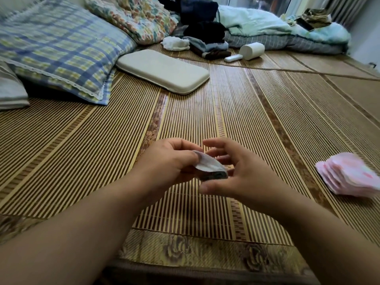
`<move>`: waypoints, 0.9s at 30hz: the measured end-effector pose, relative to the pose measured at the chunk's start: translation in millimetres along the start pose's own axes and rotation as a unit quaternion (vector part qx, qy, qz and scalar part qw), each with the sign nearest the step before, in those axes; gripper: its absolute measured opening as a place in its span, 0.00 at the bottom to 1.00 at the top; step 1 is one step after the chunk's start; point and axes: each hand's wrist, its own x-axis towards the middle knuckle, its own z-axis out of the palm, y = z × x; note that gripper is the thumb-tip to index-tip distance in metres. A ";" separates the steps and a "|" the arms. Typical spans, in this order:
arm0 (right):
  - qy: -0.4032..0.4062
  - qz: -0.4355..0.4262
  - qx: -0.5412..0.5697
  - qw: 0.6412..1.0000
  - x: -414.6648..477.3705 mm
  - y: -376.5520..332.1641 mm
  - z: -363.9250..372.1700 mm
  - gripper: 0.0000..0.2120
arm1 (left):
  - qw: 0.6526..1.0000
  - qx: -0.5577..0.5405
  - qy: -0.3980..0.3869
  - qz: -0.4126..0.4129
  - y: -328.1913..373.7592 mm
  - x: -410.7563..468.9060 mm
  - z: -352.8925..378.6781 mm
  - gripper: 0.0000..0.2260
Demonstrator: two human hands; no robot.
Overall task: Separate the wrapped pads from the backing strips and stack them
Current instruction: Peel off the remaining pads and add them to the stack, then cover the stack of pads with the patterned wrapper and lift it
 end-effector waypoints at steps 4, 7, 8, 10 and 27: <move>0.060 -0.012 -0.026 0.998 -3.6 9.6 0.2 0.14 | 0.999 -0.031 -0.001 0.015 1.9 0.2 4.9 0.04; 0.115 0.014 0.045 0.992 -4.6 14.6 -16.5 0.07 | 0.988 0.124 0.010 0.088 -2.2 1.1 13.3 0.09; 0.128 0.031 0.099 0.986 -5.2 16.4 -25.7 0.07 | 0.975 0.189 0.015 0.115 -4.8 1.9 15.8 0.11; 0.162 0.057 0.194 0.966 -7.1 20.8 -49.4 0.06 | 0.946 0.292 0.007 0.141 -10.3 4.9 21.8 0.14; 0.473 0.312 0.155 0.809 -81.3 163.7 -222.7 0.10 | 0.867 0.476 -0.081 0.121 -40.7 22.1 52.9 0.09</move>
